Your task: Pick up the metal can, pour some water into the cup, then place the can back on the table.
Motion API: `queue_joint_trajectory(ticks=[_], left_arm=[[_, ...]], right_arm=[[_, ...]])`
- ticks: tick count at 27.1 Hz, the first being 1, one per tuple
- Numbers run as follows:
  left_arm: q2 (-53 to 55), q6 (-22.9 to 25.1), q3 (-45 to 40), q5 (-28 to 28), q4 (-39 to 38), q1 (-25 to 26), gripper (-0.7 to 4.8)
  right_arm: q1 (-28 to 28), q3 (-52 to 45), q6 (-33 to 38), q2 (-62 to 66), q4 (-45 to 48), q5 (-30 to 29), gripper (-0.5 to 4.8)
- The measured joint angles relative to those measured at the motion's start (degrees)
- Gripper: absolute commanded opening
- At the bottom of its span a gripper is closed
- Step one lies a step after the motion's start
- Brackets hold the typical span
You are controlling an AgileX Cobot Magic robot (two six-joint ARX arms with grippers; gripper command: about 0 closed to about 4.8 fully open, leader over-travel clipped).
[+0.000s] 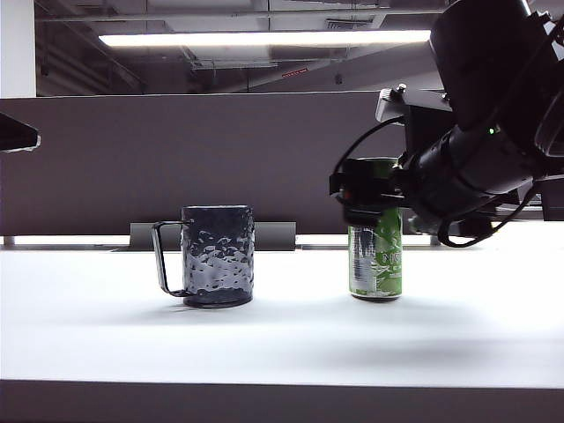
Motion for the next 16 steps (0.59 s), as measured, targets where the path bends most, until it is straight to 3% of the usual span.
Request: queue_joint_trajectory(ticks=[4, 6, 16], left_arm=[[-0.02, 0.00, 0.00, 0.00, 0.00, 0.00, -0.05], [0.00, 0.00, 0.00, 0.00, 0.00, 0.00, -0.05], [0.00, 0.00, 0.00, 0.00, 0.00, 0.00, -0.05]], right_arm=[[0.02, 0.00, -0.02, 0.00, 0.02, 0.00, 4.33], [0.02, 0.00, -0.02, 0.00, 0.02, 0.04, 4.79], [-0.11, 0.02, -2.40, 0.00, 2.38, 1.27, 4.79]])
